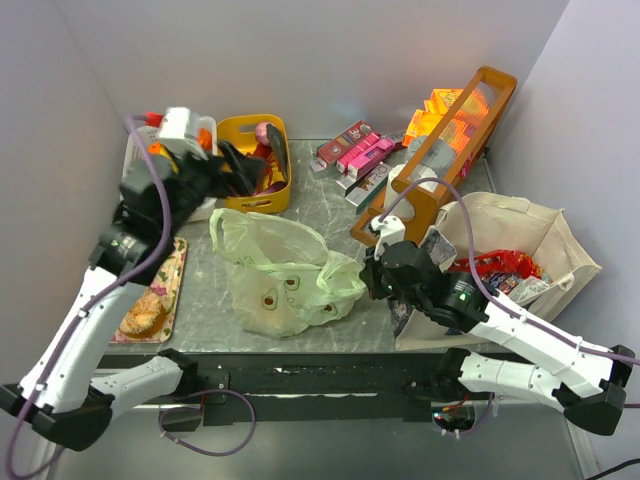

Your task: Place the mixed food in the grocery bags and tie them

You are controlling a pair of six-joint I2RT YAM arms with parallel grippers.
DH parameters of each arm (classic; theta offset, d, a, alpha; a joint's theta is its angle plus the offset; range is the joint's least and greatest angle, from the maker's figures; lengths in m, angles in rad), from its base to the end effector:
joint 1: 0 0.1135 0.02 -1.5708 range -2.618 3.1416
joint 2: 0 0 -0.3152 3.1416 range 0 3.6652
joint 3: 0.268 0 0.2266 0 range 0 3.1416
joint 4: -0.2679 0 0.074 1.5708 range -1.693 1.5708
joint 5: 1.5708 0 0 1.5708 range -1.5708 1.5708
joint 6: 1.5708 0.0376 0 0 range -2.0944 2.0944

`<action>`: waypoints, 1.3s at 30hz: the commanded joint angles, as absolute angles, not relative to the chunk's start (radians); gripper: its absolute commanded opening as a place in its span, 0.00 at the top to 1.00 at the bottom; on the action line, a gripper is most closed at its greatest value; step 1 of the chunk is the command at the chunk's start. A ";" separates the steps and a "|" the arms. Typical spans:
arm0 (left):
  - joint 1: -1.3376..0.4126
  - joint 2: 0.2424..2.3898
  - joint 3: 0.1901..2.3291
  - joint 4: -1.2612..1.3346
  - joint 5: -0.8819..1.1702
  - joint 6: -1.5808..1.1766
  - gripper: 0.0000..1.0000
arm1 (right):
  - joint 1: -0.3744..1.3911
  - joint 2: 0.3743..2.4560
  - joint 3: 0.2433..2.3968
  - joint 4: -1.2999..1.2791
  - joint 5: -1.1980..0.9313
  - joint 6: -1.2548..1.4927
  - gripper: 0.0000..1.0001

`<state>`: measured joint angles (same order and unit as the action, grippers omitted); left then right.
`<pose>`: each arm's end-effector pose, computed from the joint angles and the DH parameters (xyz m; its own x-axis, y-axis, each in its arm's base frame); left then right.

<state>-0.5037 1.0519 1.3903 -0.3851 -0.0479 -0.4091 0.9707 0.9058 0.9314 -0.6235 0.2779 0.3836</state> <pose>0.1422 -0.0763 0.5112 -0.2125 -0.3365 -0.9174 0.3877 0.8327 -0.3953 0.0839 0.1043 0.3651 -0.5438 -0.1574 -0.8243 -0.4982 0.8510 0.1662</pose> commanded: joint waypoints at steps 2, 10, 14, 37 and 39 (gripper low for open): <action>-0.306 1.176 1.425 -0.396 -0.057 -0.403 0.04 | 0.965 0.888 0.980 -0.712 0.472 0.458 1.00; -0.230 1.592 1.561 -0.244 0.015 -0.419 0.04 | 0.942 0.873 0.974 -0.749 0.520 0.511 1.00; -0.169 1.811 1.678 -0.114 0.070 -0.512 0.04 | 0.939 0.919 0.994 -0.733 0.486 0.519 1.00; -0.163 2.427 2.057 0.081 0.373 -0.787 0.23 | 0.933 0.954 0.959 -0.637 0.365 0.505 1.00; -0.163 2.442 2.071 0.100 0.379 -0.804 0.26 | 0.933 0.945 0.947 -0.637 0.364 0.512 1.00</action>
